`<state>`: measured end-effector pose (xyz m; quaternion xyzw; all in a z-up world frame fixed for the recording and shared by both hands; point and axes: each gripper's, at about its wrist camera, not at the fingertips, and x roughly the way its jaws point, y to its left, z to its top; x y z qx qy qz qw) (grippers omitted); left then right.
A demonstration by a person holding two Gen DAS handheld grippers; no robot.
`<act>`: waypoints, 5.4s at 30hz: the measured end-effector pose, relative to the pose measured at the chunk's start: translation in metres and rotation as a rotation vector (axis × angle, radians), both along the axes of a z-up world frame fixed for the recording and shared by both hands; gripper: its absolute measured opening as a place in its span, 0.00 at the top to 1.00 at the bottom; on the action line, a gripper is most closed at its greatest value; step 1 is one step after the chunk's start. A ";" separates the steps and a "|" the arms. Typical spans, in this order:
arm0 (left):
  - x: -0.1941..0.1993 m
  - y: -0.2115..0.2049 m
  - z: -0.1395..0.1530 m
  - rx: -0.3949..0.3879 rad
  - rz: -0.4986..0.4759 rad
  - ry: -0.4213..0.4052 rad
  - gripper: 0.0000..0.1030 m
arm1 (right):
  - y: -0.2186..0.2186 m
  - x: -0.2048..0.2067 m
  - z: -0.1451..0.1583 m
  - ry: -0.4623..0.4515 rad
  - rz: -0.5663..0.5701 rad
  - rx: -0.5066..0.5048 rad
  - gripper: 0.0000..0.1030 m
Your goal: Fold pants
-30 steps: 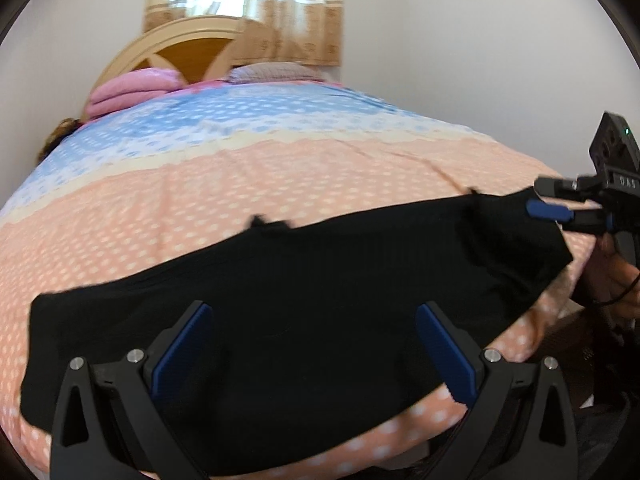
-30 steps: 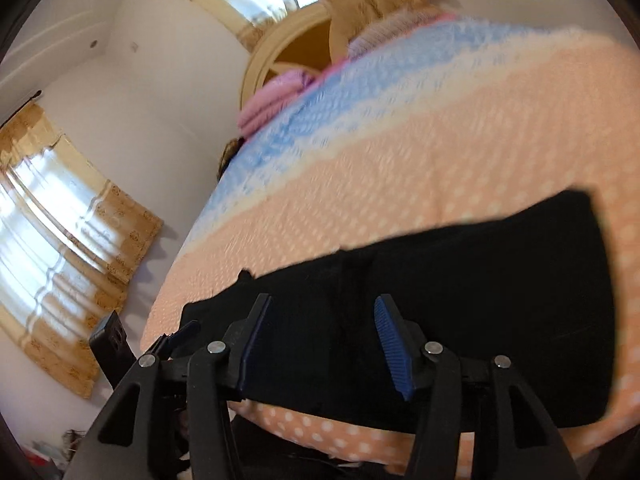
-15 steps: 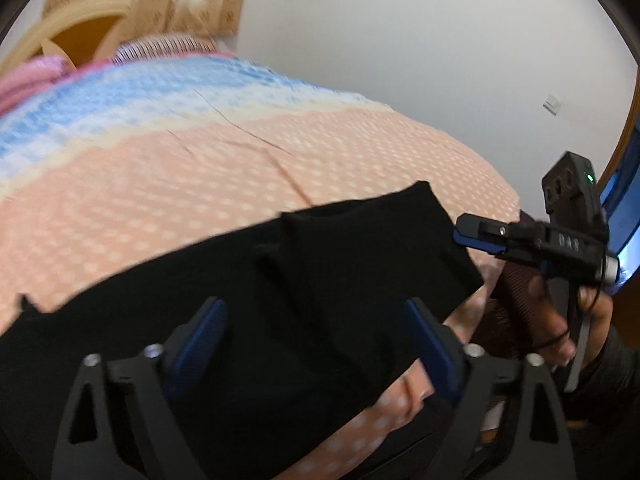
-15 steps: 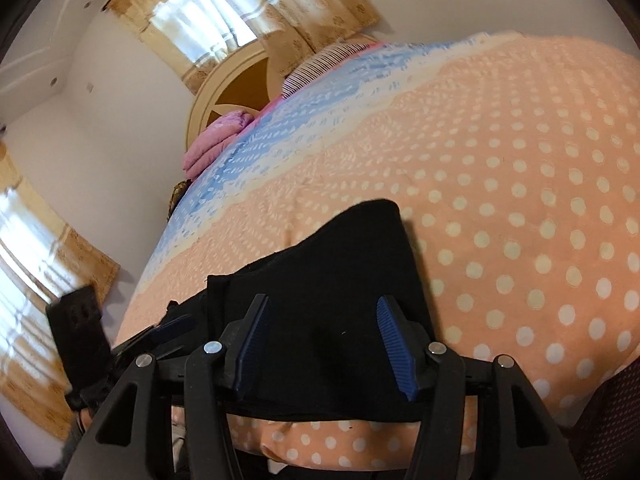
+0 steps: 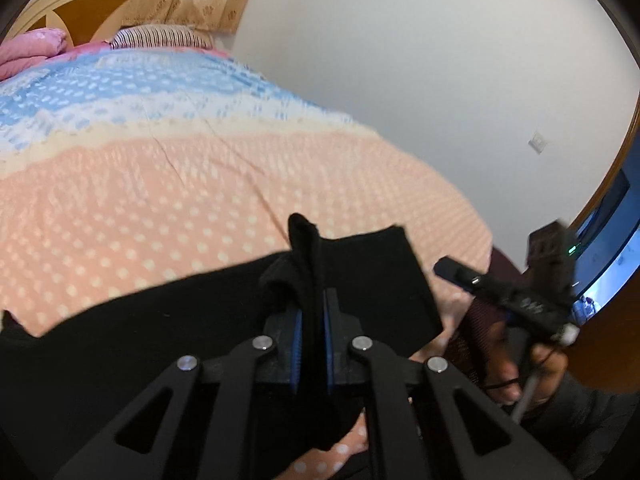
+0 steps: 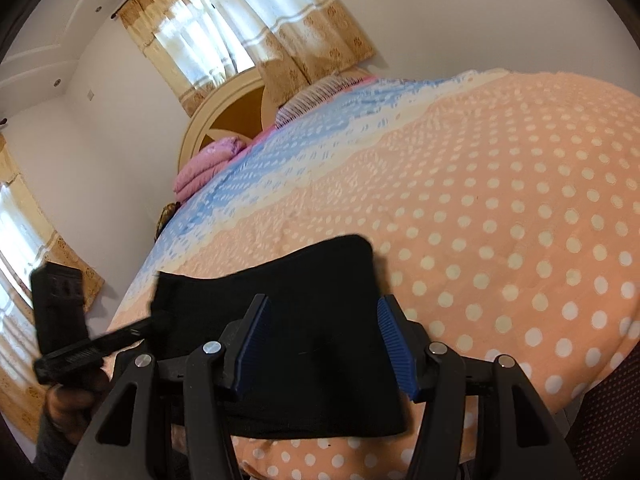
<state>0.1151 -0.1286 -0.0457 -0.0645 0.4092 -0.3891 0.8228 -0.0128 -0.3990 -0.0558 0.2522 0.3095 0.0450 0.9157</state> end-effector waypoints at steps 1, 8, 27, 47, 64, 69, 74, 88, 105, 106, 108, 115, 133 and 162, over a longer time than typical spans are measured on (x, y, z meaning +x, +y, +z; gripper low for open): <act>-0.002 0.007 0.005 0.008 0.007 0.001 0.91 | 0.001 -0.002 0.002 -0.010 0.000 -0.008 0.44; 0.014 0.027 -0.030 0.098 0.091 0.099 0.91 | 0.032 -0.001 0.004 -0.038 0.133 -0.091 0.43; -0.016 0.025 -0.045 0.281 0.153 -0.097 0.24 | 0.055 0.048 0.001 0.019 0.185 -0.177 0.42; -0.024 0.135 -0.042 0.193 0.406 -0.081 0.24 | 0.233 0.045 0.004 0.095 0.426 -0.407 0.42; -0.027 0.158 -0.039 0.155 0.436 -0.133 0.09 | 0.249 0.064 0.006 0.130 0.310 -0.547 0.87; -0.027 0.159 -0.038 0.149 0.444 -0.132 0.09 | 0.261 0.072 -0.012 0.172 0.349 -0.554 0.86; -0.028 0.157 -0.038 0.163 0.441 -0.136 0.09 | 0.268 0.064 -0.021 0.200 0.418 -0.630 0.61; -0.028 0.164 -0.040 0.239 0.487 -0.155 0.06 | 0.270 0.068 -0.034 0.130 0.495 -0.540 0.40; -0.037 0.259 -0.041 0.501 0.748 -0.215 0.01 | 0.202 0.039 -0.002 0.025 0.407 -0.351 0.39; -0.038 0.272 -0.044 0.497 0.770 -0.200 0.01 | 0.198 0.037 -0.001 0.020 0.399 -0.342 0.39; -0.043 0.297 -0.050 0.456 0.810 -0.162 0.01 | 0.191 0.035 0.002 0.004 0.384 -0.332 0.39; -0.057 0.348 -0.067 0.206 0.848 -0.052 0.02 | 0.190 0.036 -0.005 0.015 0.377 -0.338 0.38; -0.050 0.337 -0.083 0.116 0.761 0.015 0.75 | 0.198 0.028 -0.016 0.011 0.398 -0.361 0.38; -0.049 0.145 0.073 -0.176 0.225 -0.283 0.77 | 0.092 0.015 0.013 0.014 0.177 -0.316 0.37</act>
